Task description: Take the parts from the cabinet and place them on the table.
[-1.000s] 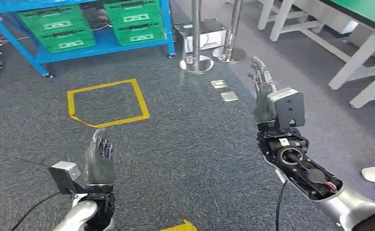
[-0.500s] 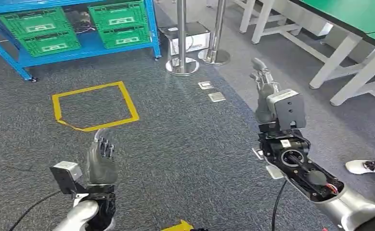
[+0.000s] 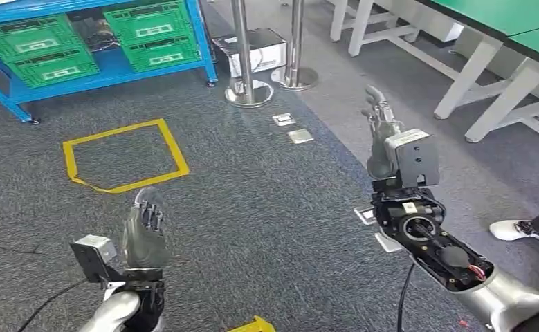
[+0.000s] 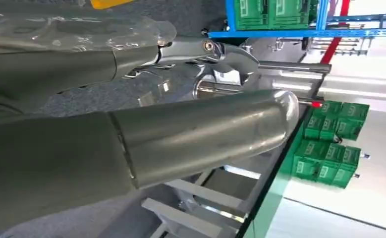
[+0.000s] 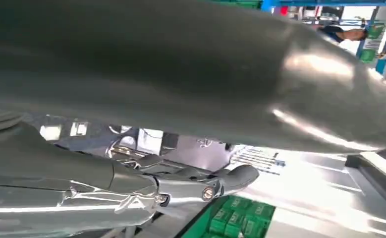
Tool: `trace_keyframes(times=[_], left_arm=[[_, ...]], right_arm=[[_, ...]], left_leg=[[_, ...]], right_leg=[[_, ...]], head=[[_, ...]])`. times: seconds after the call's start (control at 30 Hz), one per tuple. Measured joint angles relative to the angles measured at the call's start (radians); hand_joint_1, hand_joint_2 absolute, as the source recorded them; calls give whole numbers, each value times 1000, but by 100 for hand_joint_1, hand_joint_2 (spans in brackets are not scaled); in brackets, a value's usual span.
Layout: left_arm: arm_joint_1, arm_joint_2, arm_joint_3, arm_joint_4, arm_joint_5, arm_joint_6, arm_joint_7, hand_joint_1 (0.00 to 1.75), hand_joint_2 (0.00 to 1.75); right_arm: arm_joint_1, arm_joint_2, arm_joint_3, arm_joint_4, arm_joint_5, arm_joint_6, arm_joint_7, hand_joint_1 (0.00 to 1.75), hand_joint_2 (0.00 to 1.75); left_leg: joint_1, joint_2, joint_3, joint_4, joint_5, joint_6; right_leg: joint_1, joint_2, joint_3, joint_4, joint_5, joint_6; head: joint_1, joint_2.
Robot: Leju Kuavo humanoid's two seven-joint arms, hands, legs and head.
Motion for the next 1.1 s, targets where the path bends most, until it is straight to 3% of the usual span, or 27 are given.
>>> trace_keyframes(times=[0.1,0.17,0.23,0.43,0.7,0.73,0.83,0.87,0.9,1.0,1.03,1.07,1.1], left_arm=[[0,1,0,0,-4,0,0,0,0],[1,1,0,0,-8,0,1,0,0],[3,1,0,0,-11,0,4,0,0],[7,1,0,0,-33,2,4,0,0],[8,1,0,-1,-37,-2,9,0,0],[8,2,0,-1,-38,-2,10,0,0],[7,2,0,-2,-41,-2,10,0,0],[9,0,0,-6,-41,-2,10,0,0],[7,0,0,-6,-43,-3,9,0,0],[7,-1,0,-6,-43,-3,10,0,0],[9,-1,0,-6,-43,-3,10,0,0],[11,-1,0,-6,-43,-3,10,0,0],[11,-1,0,-6,-43,-3,10,0,0]], right_arm=[[1,0,0,0,0,0,-1,0,0],[1,0,0,0,0,2,-3,0,0],[1,0,0,0,0,2,-3,0,0],[1,0,-1,-1,4,-5,0,0,0],[3,0,-1,-6,20,-21,18,0,0],[3,0,0,-6,25,-21,20,0,0],[3,0,0,-12,35,-21,25,0,0],[4,-1,-1,-16,38,-21,26,0,0],[2,-1,0,-16,40,-21,25,0,0],[4,-5,0,-16,39,-20,27,0,0],[4,-5,0,-16,37,-20,26,0,0],[4,-6,0,-15,37,-20,26,0,0],[4,-6,0,-14,37,-19,25,0,0]], left_leg=[[1,0,1,-4,3,-6],[2,0,3,-7,3,-21],[2,0,3,-9,3,-28],[2,0,3,-9,2,-31],[0,0,3,-6,1,-31],[-6,0,-2,5,-5,-21],[-6,0,2,-11,1,-6],[10,0,22,-43,15,-7],[11,0,34,-61,21,-7],[17,-2,38,-64,21,-6],[19,-6,37,-62,20,-8],[23,-10,38,-59,17,-12],[28,-14,38,-53,12,-19]], right_leg=[[1,0,-1,0,-1,-5],[1,0,-1,0,-1,-6],[1,0,-1,0,-1,-6],[1,0,-1,0,-1,-6],[-1,0,1,-1,-1,-5],[-9,-1,2,-6,3,3],[-6,-2,10,-20,9,10],[0,-2,12,-24,7,11],[-1,-2,9,-3,-9,13],[-8,-2,-107,233,-118,27],[-12,-2,-137,285,-129,33],[-16,-2,-141,286,-114,38],[-21,-2,-121,240,-76,44]], head=[[-3,0],[-4,0],[-4,0],[-3,0],[-3,0],[-4,0],[-9,0],[-9,0],[-7,0],[15,0],[16,0],[18,0],[19,0]])
